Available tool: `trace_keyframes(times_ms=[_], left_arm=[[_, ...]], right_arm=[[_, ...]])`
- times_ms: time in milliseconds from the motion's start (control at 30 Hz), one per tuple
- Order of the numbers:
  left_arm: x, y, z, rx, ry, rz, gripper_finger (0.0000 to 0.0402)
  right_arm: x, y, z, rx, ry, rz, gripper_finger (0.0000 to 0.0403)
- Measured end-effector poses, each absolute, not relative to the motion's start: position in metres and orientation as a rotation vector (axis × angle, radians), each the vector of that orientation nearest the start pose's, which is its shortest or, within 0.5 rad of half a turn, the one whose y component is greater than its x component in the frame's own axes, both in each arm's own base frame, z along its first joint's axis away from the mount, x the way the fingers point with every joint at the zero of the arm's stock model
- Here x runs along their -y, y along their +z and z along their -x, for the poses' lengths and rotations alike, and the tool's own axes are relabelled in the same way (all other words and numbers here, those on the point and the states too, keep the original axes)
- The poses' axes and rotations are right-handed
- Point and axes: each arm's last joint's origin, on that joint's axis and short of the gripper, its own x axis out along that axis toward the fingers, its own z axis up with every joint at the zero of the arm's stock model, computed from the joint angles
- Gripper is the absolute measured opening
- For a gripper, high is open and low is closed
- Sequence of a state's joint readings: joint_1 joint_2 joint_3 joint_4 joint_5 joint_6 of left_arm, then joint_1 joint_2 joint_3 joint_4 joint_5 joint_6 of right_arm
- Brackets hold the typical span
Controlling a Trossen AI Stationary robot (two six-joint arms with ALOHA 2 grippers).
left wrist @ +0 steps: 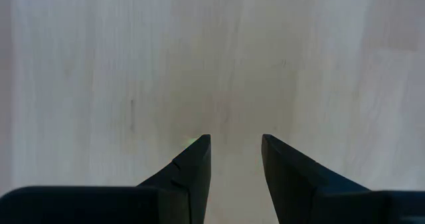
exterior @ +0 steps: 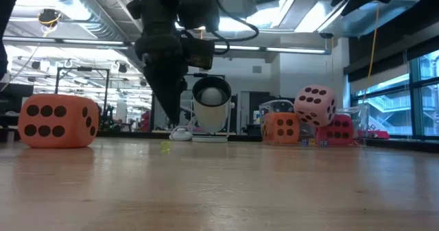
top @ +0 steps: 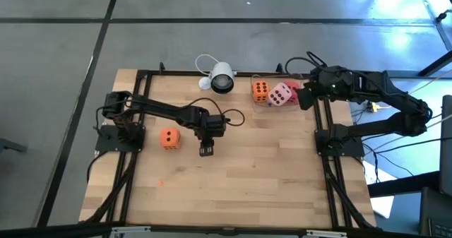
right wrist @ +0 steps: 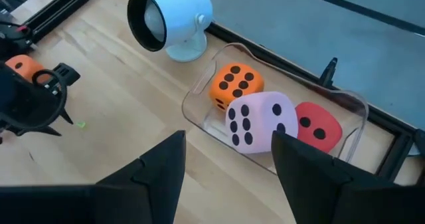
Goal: Pick & Place Dice
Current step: Put the small green dice into the transparent container
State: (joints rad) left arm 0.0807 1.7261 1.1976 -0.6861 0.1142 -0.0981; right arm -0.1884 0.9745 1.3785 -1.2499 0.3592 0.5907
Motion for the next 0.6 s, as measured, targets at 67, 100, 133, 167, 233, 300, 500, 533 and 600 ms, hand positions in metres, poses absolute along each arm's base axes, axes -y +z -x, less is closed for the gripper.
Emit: trace_keyframes(times_ms=[67, 100, 133, 167, 233, 300, 500, 533, 600], left_arm=[[-0.025, 0.202, -0.335, -1.214, 0.059, 0.188, 0.0130], [-0.025, 0.202, -0.335, -1.214, 0.064, 0.184, 0.0130], [-0.025, 0.202, -0.335, -1.214, 0.065, 0.184, 0.0130], [-0.025, 0.202, -0.335, -1.214, 0.069, 0.189, 0.0130], [-0.025, 0.202, -0.335, -1.215, 0.071, 0.199, 0.0130], [-0.025, 0.202, -0.335, -1.216, 0.068, 0.203, 0.0136], [-0.024, 0.191, -0.336, -1.267, 0.077, 0.224, 0.0174], [-0.024, 0.187, -0.337, -1.281, 0.079, 0.230, 0.0180], [-0.024, 0.180, -0.338, -1.308, 0.097, 0.246, 0.0192]], right_arm=[[0.035, 0.402, -0.132, -0.676, -0.740, -0.462, 0.0221], [0.034, 0.402, -0.132, -0.676, -0.737, -0.460, 0.0221], [0.034, 0.402, -0.132, -0.677, -0.734, -0.459, 0.0221], [0.034, 0.402, -0.133, -0.678, -0.731, -0.455, 0.0221], [0.033, 0.402, -0.133, -0.684, -0.722, -0.440, 0.0221], [0.033, 0.402, -0.133, -0.685, -0.719, -0.438, 0.0221], [0.033, 0.402, -0.133, -0.685, -0.721, -0.429, 0.0221], [0.033, 0.403, -0.133, -0.684, -0.727, -0.427, 0.0221], [0.033, 0.403, -0.133, -0.681, -0.735, -0.420, 0.0221]])
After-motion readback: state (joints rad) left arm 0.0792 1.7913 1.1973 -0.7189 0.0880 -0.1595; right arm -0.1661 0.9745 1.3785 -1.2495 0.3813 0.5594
